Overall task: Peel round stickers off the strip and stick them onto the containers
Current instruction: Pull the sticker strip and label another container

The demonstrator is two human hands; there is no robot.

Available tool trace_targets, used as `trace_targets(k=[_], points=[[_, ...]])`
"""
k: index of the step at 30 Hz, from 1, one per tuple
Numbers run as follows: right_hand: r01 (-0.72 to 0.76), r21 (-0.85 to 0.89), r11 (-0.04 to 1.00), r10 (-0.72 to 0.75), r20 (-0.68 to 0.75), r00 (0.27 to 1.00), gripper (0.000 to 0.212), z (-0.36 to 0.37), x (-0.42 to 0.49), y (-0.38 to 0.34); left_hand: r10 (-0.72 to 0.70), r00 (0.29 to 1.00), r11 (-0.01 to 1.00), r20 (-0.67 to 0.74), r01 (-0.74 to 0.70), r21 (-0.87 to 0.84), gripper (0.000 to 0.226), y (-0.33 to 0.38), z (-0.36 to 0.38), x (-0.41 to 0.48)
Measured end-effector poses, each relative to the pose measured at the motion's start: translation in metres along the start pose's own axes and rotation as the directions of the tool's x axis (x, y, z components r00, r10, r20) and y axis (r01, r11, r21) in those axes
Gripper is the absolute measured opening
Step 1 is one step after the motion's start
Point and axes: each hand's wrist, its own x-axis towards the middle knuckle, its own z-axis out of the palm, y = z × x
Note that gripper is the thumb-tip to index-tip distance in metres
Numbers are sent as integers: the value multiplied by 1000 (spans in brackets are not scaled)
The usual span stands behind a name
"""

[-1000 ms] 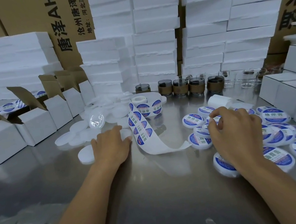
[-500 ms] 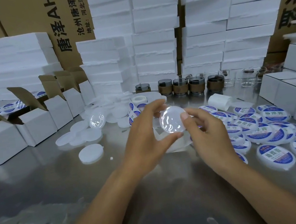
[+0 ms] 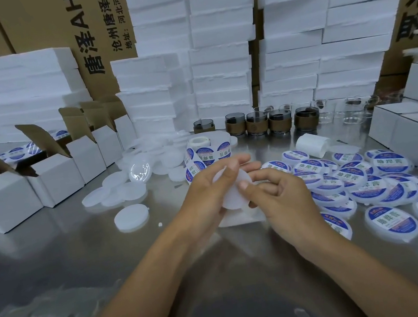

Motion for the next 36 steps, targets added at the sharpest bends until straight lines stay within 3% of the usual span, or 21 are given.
trace_targets(k=[4, 7, 9, 11, 13, 16, 20, 23, 26, 32, 34, 36], points=[[114, -256, 960, -126, -33, 991, 11, 0, -2, 6, 39, 995, 983, -95, -55, -174, 24, 7, -5, 4], [197, -604, 772, -159, 116, 980, 30, -1, -7, 12, 39, 985, 964, -168, -82, -255, 21, 11, -8, 5], [223, -694, 685, -138, 176, 975, 35, -2, -8, 16, 18, 982, 963, -190, -68, -261, 22, 11, -7, 4], [224, -668, 710, -149, 169, 974, 23, -2, -5, 17, -1, 976, 960, -216, -59, -273, 21, 12, -8, 4], [154, -532, 832, -144, 61, 988, 8, -4, 0, 15, -14, 964, 947, -267, -73, -312, 19, 13, -10, 5], [16, -269, 963, -59, -152, 987, 18, -9, 7, 10, -31, 921, 956, -388, -86, -281, 15, 13, -13, 8], [-109, 62, 992, 121, -233, 965, 13, -16, 11, 2, -53, 849, 996, -525, 7, -90, 12, 6, -15, 11], [-188, 179, 966, 218, -167, 962, 16, -17, 10, -2, -147, 875, 989, -461, 118, -91, 26, 4, -11, 10], [-258, 142, 956, 268, -57, 962, 19, -16, 8, -2, -241, 902, 970, -357, 233, -67, 41, 1, -9, 10], [-249, -126, 960, 256, 50, 965, 13, -17, 4, -3, -194, 899, 979, -393, 151, -137, 21, 3, -13, 9], [-141, -237, 961, 143, -8, 990, 29, -15, 3, -2, -164, 897, 986, -409, 138, -92, 22, 2, -14, 10], [-13, -487, 873, -38, -94, 995, 35, -15, 2, -1, -116, 908, 993, -402, 120, -18, 23, 2, -13, 9]])
